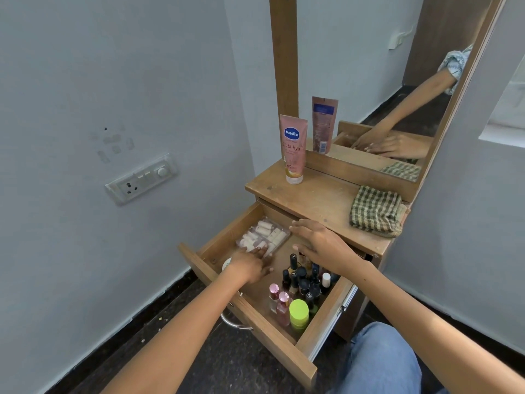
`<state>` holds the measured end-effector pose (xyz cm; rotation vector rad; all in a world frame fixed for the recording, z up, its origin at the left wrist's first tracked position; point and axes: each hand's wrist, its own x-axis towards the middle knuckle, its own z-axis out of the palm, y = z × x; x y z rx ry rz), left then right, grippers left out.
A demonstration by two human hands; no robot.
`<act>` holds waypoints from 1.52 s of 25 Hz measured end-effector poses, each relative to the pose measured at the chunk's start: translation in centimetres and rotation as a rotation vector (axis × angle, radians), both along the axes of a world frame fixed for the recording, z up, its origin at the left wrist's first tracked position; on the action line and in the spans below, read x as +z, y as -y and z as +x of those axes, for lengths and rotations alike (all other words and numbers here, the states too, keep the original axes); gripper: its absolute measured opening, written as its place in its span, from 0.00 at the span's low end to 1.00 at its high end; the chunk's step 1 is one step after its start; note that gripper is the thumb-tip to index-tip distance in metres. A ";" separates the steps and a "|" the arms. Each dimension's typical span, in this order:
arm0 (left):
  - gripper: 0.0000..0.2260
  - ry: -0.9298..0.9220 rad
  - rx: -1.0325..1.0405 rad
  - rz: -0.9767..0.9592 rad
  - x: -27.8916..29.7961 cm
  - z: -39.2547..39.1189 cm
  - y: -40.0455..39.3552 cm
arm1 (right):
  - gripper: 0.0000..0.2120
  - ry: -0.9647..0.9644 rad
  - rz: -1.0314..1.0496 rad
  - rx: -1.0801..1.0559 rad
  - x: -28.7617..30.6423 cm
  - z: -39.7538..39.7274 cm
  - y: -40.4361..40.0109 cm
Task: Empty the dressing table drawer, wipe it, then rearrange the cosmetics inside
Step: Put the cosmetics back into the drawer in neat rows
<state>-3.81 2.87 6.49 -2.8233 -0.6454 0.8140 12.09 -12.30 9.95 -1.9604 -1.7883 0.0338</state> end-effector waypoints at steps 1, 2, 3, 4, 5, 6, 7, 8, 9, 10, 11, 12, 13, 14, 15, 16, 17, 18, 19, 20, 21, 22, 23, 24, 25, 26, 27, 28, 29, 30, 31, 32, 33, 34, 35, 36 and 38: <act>0.25 0.011 0.008 -0.015 0.2 -0.1 0.1 | 0.20 0.001 0.004 -0.002 0.0 0.0 0.0; 0.25 0.038 0.014 -0.029 0.6 -0.2 0.2 | 0.20 0.007 0.009 -0.004 0.0 -0.1 0.0; 0.25 0.089 0.018 -0.038 1.2 -0.3 0.3 | 0.20 0.021 0.016 -0.002 0.1 -0.2 0.0; 0.25 0.170 0.021 -0.032 2.0 -0.3 0.4 | 0.21 0.040 0.025 -0.004 0.2 -0.2 -0.1; 0.26 0.275 0.013 -0.002 2.9 -0.2 0.5 | 0.21 0.060 0.041 -0.014 0.4 -0.1 -0.2; 0.26 0.388 0.001 0.041 4.0 0.1 0.6 | 0.22 0.081 0.069 -0.033 0.6 0.1 -0.4; 0.26 0.503 -0.010 0.082 5.0 0.6 0.6 | 0.22 0.103 0.111 -0.059 1.0 0.3 -0.7; 0.26 0.618 -0.019 0.114 6.2 1.4 0.5 | 0.23 0.119 0.153 -0.091 1.5 0.6 -1.0; 0.26 0.723 -0.029 0.138 7.3 2.5 0.2 | 0.23 0.128 0.189 -0.125 2.0 1.0 -1.5; 0.26 0.814 -0.040 0.157 8.7 3.8 -0.1 | 0.24 0.138 0.219 -0.164 2.7 1.5 -1.9; 0.26 0.889 -0.053 0.170 10.1 5.2 -0.6 | 0.25 0.150 0.242 -0.203 3.3 2.0 -2.5; 0.26 0.942 -0.065 0.185 11.5 6.7 -1.1 | 0.26 0.160 0.258 -0.240 3.9 2.4 -3.0; 0.26 0.975 -0.080 0.206 12.9 8.1 -1.6 | 0.27 0.164 0.270 -0.269 4.5 2.9 -3.4; 0.26 0.988 -0.092 0.226 14.3 9.4 -2.1 | 0.27 0.160 0.277 -0.288 5.0 3.3 -3.8; 0.27 0.992 -0.103 0.241 15.6 10.5 -2.4 | 0.28 0.153 0.282 -0.300 5.4 3.6 -4.1; 0.27 0.985 -0.124 0.260 16.6 11.5 -2.8 | 0.28 0.144 0.286 -0.307 5.7 3.9 -4.2; 0.27 0.967 -0.142 0.288 17.3 12.2 -3.0 | 0.28 0.139 0.294 -0.313 5.9 4.0 -4.3; 0.27 0.943 -0.152 0.312 17.7 12.8 -3.2 | 0.27 0.138 0.306 -0.317 6.0 4.0 -4.2; 0.26 0.922 -0.161 0.322 17.9 13.2 -3.3 | 0.27 0.140 0.317 -0.319 6.0 4.0 -4.1; 0.26 0.908 -0.173 0.319 18.0 13.4 -3.4 | 0.27 0.141 0.323 -0.317 5.9 4.0 -3.9; 0.26 0.913 -0.193 0.312 18.1 13.5 -3.4 | 0.26 0.141 0.326 -0.311 5.7 4.0 -3.7; 0.24 0.953 -0.228 0.308 18.2 13.3 -3.3 | 0.25 0.140 0.326 -0.305 5.6 4.0 -3.4; 0.21 1.033 -0.276 0.308 18.3 13.1 -3.0 | 0.25 0.138 0.326 -0.303 5.6 4.0 -3.1; 0.16 1.142 -0.330 0.314 18.4 13.0 -2.9 | 0.24 0.131 0.323 -0.305 5.6 4.0 -2.9; 0.11 1.247 -0.376 0.301 18.4 12.6 -2.7 | 0.23 0.121 0.328 -0.307 5.7 4.0 -2.7; 0.09 1.326 -0.411 0.284 18.2 12.1 -2.2 | 0.23 0.109 0.343 -0.309 5.9 3.8 -2.5; 0.10 1.369 -0.434 0.263 18.0 11.3 -1.7 | 0.22 0.094 0.368 -0.310 6.2 3.5 -2.3; 0.12 1.394 -0.439 0.237 17.8 10.6 -1.2 | 0.22 0.071 0.390 -0.308 6.6 3.1 -2.2; 0.13 1.415 -0.423 0.201 17.6 9.8 -0.7 | 0.23 0.046 0.410 -0.301 7.1 2.7 -2.0; 0.12 1.428 -0.399 0.165 17.5 9.1 -0.4 | 0.24 0.019 0.430 -0.292 7.7 2.3 -2.0; 0.09 1.431 -0.384 0.139 17.5 8.2 -0.3 | 0.24 -0.016 0.452 -0.280 8.2 1.9 -2.0; 0.07 1.437 -0.382 0.119 17.6 7.2 -0.2 | 0.25 -0.066 0.475 -0.263 8.8 1.5 -2.0; 0.07 1.436 -0.384 0.094 17.8 6.2 0.1 | 0.24 -0.127 0.502 -0.241 9.3 1.0 -2.1; 0.07 1.435 -0.387 0.060 18.2 5.1 0.3 | 0.23 -0.191 0.534 -0.215 9.8 0.5 -2.2; 0.07 1.438 -0.387 0.011 18.7 4.1 0.7 | 0.20 -0.254 0.561 -0.182 10.1 -0.1 -2.3; 0.07 1.449 -0.381 -0.044 19.1 3.2 1.1 | 0.17 -0.309 0.570 -0.155 10.4 -0.7 -2.3; 0.07 1.471 -0.352 -0.131 19.4 1.9 1.5 | 0.10 -0.384 0.537 -0.131 10.6 -1.8 -2.3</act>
